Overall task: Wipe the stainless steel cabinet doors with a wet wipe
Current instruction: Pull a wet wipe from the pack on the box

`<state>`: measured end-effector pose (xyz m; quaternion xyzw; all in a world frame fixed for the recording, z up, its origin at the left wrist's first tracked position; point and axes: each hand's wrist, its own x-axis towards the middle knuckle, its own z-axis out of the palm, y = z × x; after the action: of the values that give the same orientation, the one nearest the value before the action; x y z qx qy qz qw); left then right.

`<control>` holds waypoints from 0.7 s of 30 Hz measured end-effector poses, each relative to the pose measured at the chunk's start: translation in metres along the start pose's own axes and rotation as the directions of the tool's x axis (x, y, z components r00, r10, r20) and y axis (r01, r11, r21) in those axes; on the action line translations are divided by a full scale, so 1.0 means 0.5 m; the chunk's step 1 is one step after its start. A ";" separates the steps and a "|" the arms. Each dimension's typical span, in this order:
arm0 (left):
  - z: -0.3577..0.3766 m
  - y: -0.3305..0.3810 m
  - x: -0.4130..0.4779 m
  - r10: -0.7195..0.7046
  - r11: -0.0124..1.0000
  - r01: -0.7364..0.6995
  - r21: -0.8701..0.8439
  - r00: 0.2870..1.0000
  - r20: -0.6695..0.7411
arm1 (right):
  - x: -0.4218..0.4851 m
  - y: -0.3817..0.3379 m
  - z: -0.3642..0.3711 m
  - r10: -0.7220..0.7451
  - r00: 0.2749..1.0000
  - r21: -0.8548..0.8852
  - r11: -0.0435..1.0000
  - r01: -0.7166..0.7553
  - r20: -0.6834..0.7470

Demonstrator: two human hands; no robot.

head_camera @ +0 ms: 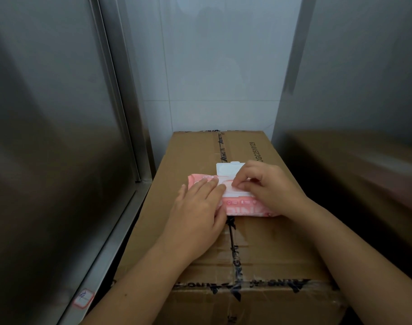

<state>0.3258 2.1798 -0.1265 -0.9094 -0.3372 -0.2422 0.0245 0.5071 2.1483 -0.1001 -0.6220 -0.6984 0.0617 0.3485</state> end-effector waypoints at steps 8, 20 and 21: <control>0.005 0.001 0.003 0.022 1.000 -0.022 0.021 1.000 0.006 | -0.008 0.016 -0.020 0.109 0.994 0.169 0.980 -0.103 -0.031; 0.004 0.002 0.001 0.019 0.998 -0.018 0.060 1.000 -0.019 | -0.031 0.047 -0.042 0.244 0.952 0.318 0.932 -0.176 -0.186; 0.007 0.000 0.001 0.019 0.999 -0.018 0.044 0.999 -0.032 | -0.031 0.046 -0.043 0.258 0.947 0.327 0.927 -0.185 -0.194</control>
<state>0.3277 2.1806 -0.1295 -0.9077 -0.3334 -0.2494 0.0521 0.5378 2.1317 -0.1022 -0.6390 -0.5595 0.1344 0.5104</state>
